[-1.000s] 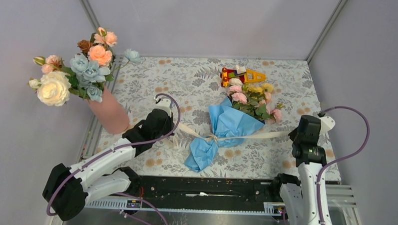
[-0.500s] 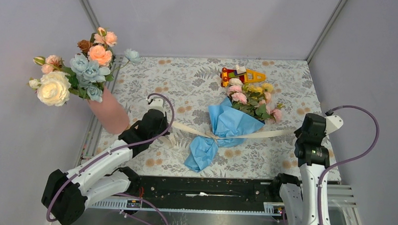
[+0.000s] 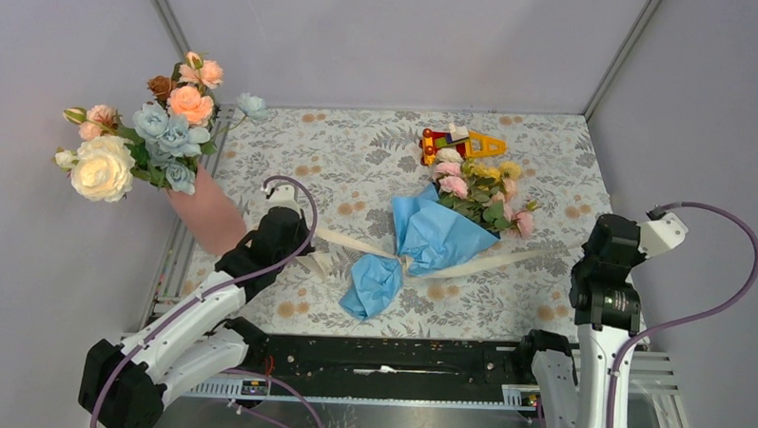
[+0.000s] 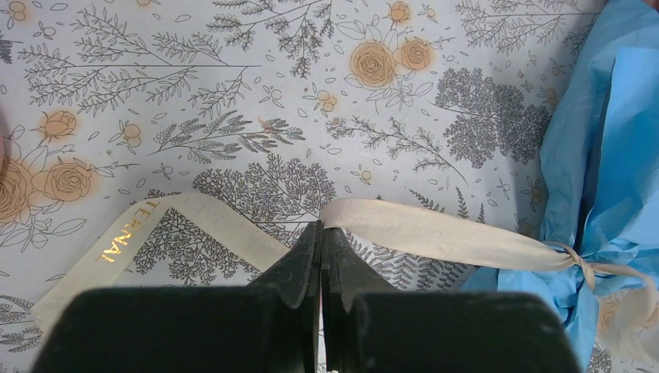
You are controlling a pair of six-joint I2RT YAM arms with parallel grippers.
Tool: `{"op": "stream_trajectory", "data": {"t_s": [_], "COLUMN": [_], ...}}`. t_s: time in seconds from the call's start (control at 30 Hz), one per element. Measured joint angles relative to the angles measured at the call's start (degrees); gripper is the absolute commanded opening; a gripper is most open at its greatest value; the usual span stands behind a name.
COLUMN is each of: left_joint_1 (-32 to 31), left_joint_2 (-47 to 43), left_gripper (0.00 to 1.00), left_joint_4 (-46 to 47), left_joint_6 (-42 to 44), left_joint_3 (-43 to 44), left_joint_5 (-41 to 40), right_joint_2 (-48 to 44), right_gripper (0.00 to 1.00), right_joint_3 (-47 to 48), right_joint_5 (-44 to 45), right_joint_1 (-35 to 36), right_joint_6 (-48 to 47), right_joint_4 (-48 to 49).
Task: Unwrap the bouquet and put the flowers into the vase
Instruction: Untie the ribbon from the wrapping paper.
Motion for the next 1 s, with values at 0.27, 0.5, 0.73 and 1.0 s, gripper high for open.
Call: {"op": "stream_trajectory", "data": {"t_s": [0.27,0.5,0.73,1.0], "left_joint_1": [1.4,1.9,2.0,1.3], "left_joint_2": [-0.8,-0.7,1.1,-0.7], "left_gripper": [0.0,0.0,0.61,0.83], "left_joint_4": [0.0,0.0,0.9,0.9], "left_joint_6": [-0.5,-0.4,0.5,1.3], "left_joint_3": [0.0,0.7,2.5,2.5], "left_joint_5": [0.3,0.3,1.7,5.7], "right_joint_2": [-1.7,-4.6,-9.7,-9.7], "right_gripper": [0.0,0.0,0.95,1.0], "right_joint_3": [4.3,5.8,3.2,1.3], "right_joint_5": [5.4,11.4,16.3,5.4], "right_joint_1": [0.0,0.0,-0.2,-0.2], "right_joint_6": [-0.4,-1.3,-1.3,-3.4], "right_joint_4": [-1.4,-1.9,-2.2,-2.4]}}
